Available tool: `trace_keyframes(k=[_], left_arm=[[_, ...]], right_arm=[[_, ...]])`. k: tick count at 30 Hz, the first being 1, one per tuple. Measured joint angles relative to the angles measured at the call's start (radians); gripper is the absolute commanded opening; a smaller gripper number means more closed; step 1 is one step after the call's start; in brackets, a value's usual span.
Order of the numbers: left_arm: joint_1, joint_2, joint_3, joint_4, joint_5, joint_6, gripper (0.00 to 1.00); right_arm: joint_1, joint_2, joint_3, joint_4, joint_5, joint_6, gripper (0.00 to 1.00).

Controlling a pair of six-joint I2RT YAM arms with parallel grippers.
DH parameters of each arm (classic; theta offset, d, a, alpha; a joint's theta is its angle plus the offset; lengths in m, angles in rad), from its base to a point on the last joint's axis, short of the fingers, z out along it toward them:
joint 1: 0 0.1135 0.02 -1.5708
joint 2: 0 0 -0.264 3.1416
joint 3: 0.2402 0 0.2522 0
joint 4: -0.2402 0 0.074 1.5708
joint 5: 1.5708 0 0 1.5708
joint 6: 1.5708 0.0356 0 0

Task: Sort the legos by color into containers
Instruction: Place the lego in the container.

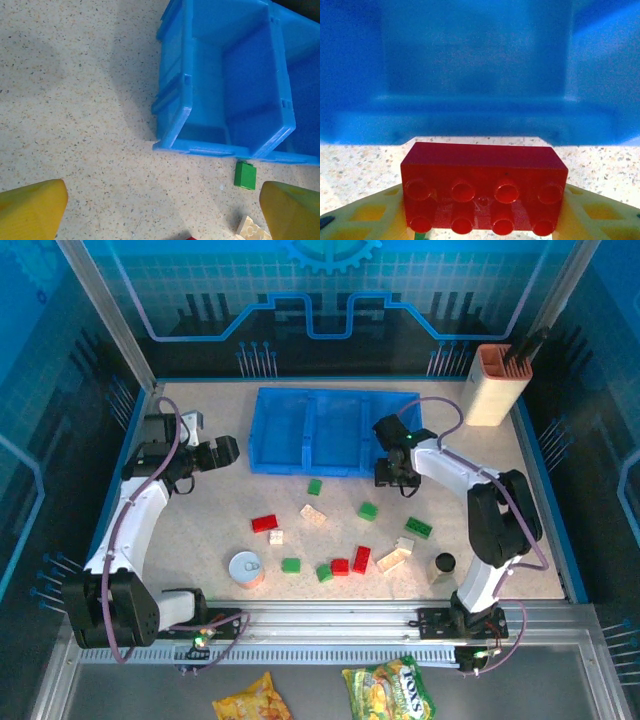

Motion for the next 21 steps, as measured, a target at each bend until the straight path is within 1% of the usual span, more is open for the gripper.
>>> trace_keyframes(k=[7, 13, 18, 21], left_arm=[[0.001, 0.001, 0.000, 0.000, -0.002, 0.001, 0.99], [0.001, 0.001, 0.000, 0.000, -0.004, 0.003, 0.99], [0.001, 0.001, 0.000, 0.000, -0.008, 0.004, 0.99], [0.001, 0.001, 0.000, 0.000, -0.011, 0.004, 0.99]], right_arm=[[-0.023, 0.057, 0.027, 0.011, -0.018, -0.032, 0.53], [-0.041, 0.068, 0.054, 0.017, -0.032, -0.055, 0.51], [-0.046, 0.066, 0.089, -0.010, -0.050, -0.086, 0.52], [-0.046, 0.065, 0.141, -0.043, -0.069, -0.118, 0.52]])
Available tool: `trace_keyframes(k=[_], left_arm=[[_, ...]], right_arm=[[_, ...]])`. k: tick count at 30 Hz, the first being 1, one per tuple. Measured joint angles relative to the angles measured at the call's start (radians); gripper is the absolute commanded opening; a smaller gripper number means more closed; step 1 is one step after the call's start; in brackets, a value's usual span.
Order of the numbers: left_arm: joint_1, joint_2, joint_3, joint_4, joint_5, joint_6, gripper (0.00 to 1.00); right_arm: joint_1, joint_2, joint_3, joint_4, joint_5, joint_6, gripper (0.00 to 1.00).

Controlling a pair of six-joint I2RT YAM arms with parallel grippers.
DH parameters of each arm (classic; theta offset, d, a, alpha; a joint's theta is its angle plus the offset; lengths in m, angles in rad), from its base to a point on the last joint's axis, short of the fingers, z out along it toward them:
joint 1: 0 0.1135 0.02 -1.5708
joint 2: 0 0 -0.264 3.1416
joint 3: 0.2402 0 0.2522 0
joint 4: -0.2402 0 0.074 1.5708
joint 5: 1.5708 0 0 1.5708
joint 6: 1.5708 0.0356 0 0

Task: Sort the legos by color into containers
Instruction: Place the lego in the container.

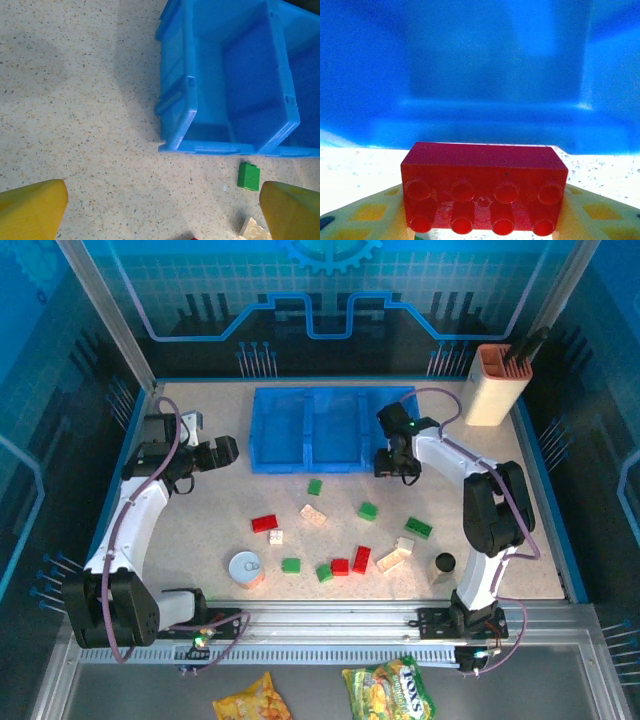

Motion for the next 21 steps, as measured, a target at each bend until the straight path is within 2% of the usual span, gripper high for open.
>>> trace_keyframes(k=[8, 21], left_arm=[[0.000, 0.000, 0.000, 0.000, 0.000, 0.000, 0.99], [0.000, 0.000, 0.000, 0.000, -0.008, 0.016, 0.99]], right_arm=[[-0.024, 0.030, 0.179, -0.063, -0.008, -0.067, 0.52], [-0.098, 0.246, 0.341, -0.117, -0.031, -0.101, 0.52]])
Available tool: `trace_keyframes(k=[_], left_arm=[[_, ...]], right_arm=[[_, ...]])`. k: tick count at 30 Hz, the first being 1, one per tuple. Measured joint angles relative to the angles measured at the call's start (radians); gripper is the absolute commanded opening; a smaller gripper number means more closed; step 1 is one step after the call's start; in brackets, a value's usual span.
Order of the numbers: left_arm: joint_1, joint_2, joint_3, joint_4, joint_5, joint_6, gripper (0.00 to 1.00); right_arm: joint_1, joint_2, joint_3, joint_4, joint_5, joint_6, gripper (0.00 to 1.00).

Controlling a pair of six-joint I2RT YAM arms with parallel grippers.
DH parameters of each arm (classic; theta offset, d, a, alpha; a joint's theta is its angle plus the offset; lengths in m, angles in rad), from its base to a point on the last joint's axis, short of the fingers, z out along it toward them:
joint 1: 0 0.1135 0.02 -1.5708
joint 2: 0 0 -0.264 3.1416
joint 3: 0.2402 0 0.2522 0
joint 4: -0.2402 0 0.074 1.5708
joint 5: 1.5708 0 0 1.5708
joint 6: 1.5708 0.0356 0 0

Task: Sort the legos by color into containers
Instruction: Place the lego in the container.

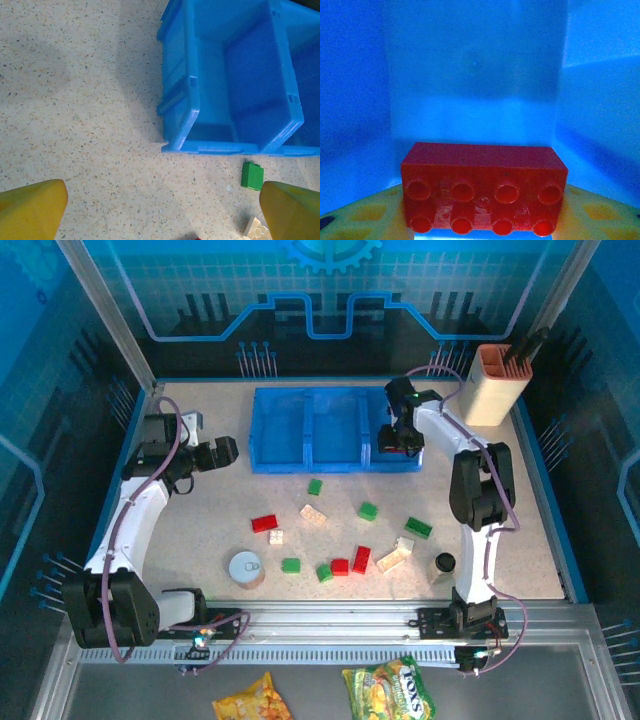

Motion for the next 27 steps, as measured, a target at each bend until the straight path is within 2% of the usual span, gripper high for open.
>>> trace_keyframes(k=[17, 27], left_arm=[[0.000, 0.000, 0.000, 0.000, 0.000, 0.000, 0.99], [0.000, 0.000, 0.000, 0.000, 0.000, 0.000, 0.99]], right_arm=[[-0.006, 0.152, 0.097, -0.006, -0.029, 0.000, 0.57], [-0.006, 0.163, 0.101, -0.006, -0.029, 0.000, 0.67]])
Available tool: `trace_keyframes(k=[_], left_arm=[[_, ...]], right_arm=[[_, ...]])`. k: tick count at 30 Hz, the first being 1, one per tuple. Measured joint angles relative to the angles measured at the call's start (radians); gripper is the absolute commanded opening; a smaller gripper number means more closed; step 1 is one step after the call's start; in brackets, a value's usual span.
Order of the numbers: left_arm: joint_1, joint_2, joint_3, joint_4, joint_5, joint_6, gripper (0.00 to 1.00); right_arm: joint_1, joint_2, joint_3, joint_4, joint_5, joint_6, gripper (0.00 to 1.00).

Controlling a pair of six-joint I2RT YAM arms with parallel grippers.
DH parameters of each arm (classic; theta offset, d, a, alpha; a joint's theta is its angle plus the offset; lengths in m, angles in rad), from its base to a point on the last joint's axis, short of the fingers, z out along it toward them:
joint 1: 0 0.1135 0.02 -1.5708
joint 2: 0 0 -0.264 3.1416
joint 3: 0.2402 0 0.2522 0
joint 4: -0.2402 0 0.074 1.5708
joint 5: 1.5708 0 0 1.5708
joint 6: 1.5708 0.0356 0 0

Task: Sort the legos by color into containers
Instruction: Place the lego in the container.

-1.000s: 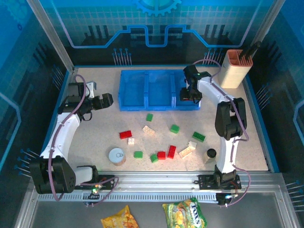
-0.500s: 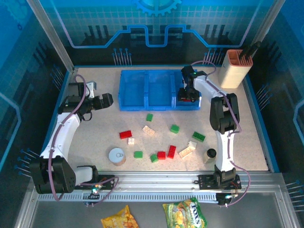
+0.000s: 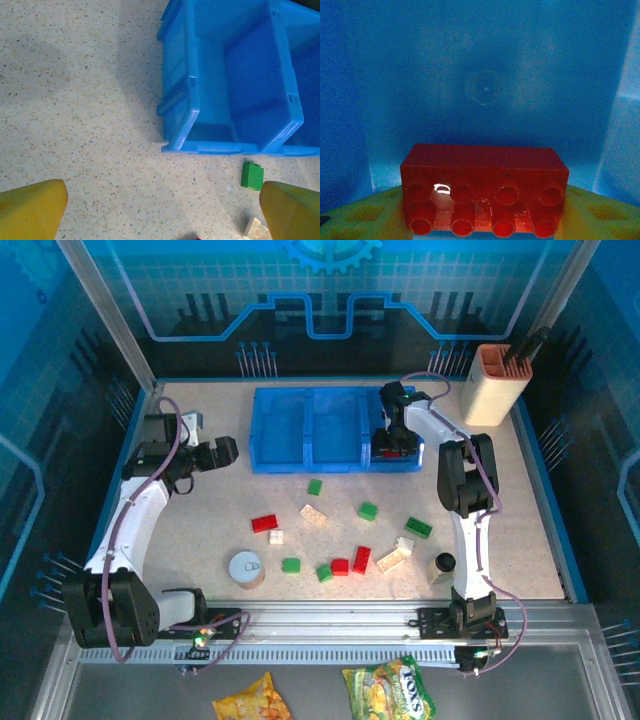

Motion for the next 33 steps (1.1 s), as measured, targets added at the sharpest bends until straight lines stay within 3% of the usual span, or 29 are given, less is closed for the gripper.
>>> trace_keyframes(k=[17, 25, 33], left_arm=[[0.000, 0.000, 0.000, 0.000, 0.000, 0.002, 0.99], [0.000, -0.007, 0.000, 0.000, 0.000, 0.002, 0.99], [0.000, -0.013, 0.000, 0.000, 0.000, 0.002, 0.99]], right_arm=[[0.000, -0.008, 0.007, -0.004, 0.003, 0.001, 0.77], [0.001, -0.041, 0.013, -0.025, 0.004, -0.003, 0.75], [0.012, -0.172, -0.034, -0.038, 0.016, 0.003, 0.74]])
